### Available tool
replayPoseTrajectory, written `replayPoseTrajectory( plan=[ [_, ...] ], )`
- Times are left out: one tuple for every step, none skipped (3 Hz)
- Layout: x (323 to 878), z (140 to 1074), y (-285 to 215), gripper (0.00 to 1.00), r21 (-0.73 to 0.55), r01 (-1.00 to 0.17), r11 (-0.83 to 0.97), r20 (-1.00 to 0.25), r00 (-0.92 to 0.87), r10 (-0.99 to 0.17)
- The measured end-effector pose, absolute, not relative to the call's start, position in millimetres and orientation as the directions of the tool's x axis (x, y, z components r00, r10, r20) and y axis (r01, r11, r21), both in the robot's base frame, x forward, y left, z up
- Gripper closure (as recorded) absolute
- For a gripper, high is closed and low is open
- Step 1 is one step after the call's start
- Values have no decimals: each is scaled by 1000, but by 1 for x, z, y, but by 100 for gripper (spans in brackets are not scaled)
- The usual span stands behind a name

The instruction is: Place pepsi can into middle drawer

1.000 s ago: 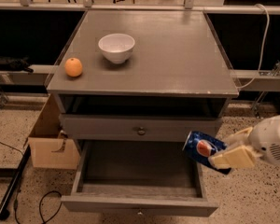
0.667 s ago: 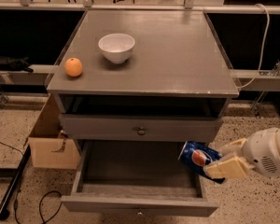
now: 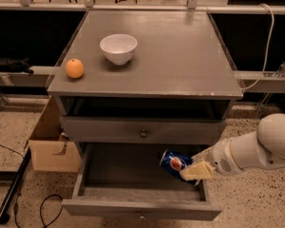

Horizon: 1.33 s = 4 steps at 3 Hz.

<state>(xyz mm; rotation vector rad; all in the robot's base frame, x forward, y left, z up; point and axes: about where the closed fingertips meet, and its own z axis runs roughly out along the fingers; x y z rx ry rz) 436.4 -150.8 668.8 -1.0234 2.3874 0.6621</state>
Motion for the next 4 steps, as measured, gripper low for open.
replayPoseTrajectory(
  plan=[
    [440,661,-148,100,250,-746,617,-566,-630,-532],
    [458,623,-131,100,279,-729,626,-523,-662,-537],
    [468,594,-124,100,317,-708,631,-495,-691,-526],
    [475,570,-121,100,350,-686,638,-469,-718,-515]
  ],
)
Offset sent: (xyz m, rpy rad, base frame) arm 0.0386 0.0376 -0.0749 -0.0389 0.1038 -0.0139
